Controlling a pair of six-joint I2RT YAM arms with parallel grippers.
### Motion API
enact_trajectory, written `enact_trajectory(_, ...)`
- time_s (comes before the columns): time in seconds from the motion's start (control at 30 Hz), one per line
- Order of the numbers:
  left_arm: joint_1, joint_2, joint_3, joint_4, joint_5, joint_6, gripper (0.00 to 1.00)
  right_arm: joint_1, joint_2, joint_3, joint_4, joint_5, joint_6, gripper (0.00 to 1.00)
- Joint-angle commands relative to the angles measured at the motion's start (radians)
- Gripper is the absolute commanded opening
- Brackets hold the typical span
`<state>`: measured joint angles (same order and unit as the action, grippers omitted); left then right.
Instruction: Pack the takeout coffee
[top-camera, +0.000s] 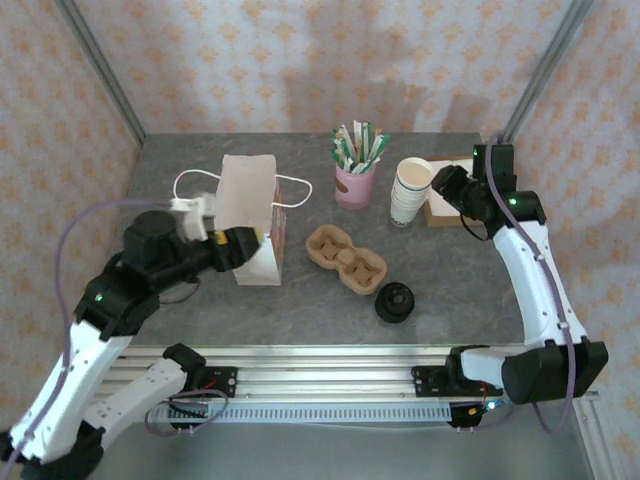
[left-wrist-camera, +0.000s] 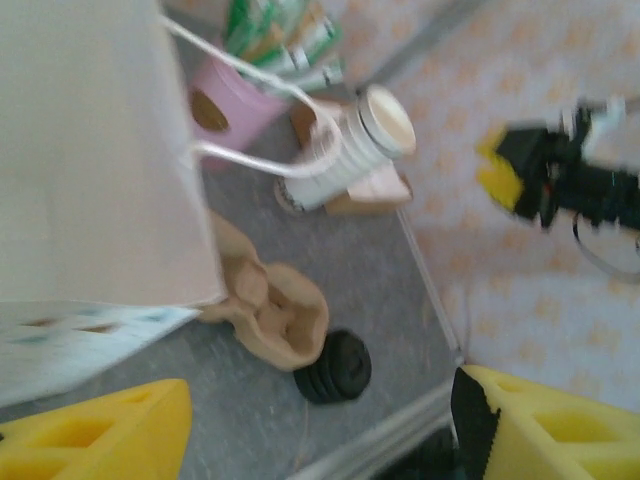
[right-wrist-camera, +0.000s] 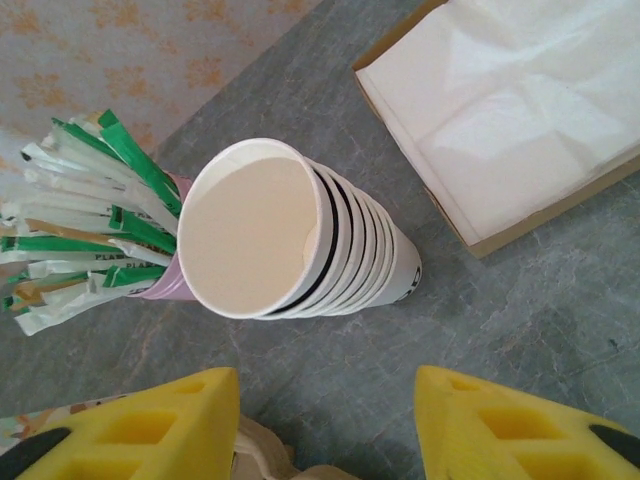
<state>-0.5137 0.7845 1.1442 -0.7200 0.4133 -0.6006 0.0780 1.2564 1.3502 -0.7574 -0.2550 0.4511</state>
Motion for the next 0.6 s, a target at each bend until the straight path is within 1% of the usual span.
enact_trajectory(0.0,-0.140,0.047,0.071,0.006,-0.158,0.035,0.71,0.009,0.047,0.045,-0.021,0.018,-0.027,0.46)
enact_trajectory(0.1,-0.238,0.095,0.075,0.019,-0.217,0.022,0.71,0.015,0.097,0.072,-0.021,0.004,-0.027,0.43)
enact_trajectory(0.17,-0.301,0.133,0.078,0.017,-0.259,0.024,0.71,0.029,0.129,0.091,-0.024,0.020,-0.031,0.42)
enact_trajectory(0.23,-0.339,0.166,0.091,-0.002,-0.298,0.028,0.72,0.051,0.156,0.111,-0.025,0.034,-0.045,0.41)
enact_trajectory(0.33,-0.359,0.200,0.111,-0.024,-0.327,0.014,0.73,0.067,0.195,0.144,-0.039,0.047,-0.058,0.40)
enact_trajectory(0.37,-0.360,0.204,0.110,-0.021,-0.330,0.008,0.73,0.069,0.206,0.152,-0.041,0.053,-0.061,0.37)
enact_trajectory(0.4,-0.360,0.206,0.108,-0.018,-0.332,0.004,0.73,0.070,0.212,0.155,-0.043,0.057,-0.060,0.36)
enact_trajectory(0.57,-0.362,0.199,0.100,-0.038,-0.361,-0.006,0.74,0.070,0.235,0.161,-0.045,0.123,-0.054,0.37)
